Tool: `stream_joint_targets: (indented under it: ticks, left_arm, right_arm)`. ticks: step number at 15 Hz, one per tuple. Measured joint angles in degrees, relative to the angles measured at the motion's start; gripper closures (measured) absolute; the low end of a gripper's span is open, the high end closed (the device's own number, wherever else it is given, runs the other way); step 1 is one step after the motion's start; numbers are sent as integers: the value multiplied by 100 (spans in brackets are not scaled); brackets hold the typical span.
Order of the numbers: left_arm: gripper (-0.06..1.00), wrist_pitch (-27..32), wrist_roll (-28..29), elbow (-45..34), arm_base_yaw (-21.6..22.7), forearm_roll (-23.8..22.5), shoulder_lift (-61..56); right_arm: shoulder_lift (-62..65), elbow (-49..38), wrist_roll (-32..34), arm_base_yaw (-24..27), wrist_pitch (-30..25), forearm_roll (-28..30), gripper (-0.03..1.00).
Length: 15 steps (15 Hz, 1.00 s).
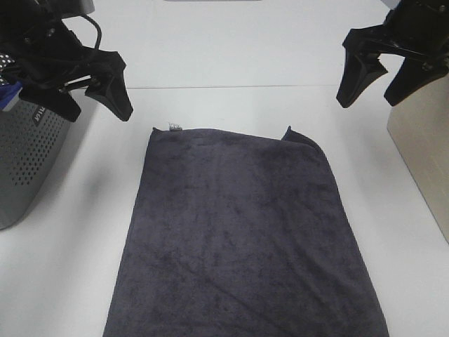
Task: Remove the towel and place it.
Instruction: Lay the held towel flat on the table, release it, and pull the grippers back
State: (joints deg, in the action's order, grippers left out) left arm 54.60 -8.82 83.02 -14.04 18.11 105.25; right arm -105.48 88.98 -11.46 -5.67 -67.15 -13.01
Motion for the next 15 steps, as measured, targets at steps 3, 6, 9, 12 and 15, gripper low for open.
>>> stream_joint_targets:
  ticks: [3, 6, 9, 12, 15]
  left_arm:
    - [15, -52, -143, 917, 92, -69, 905]
    - [15, -6, -160, 1868, 92, -241, 1793]
    - [15, 172, -160, 2710, 103, -309, 2510]
    - [15, 378, -183, 3243, 258, -212, 3054]
    - [15, 384, -430, 3409, 556, 160, 3352]
  right_arm:
    - [-1077, 1152, -229, 0, -63, 0, 18]
    - [-2057, 2212, -476, 0, -143, 0, 18]
    - [-2825, 2956, -521, 80, -235, -23, 18]
    - [-3249, 3123, -619, 321, -241, -189, 18]
    - [-3529, 3123, -991, 407, -229, -768, 18]
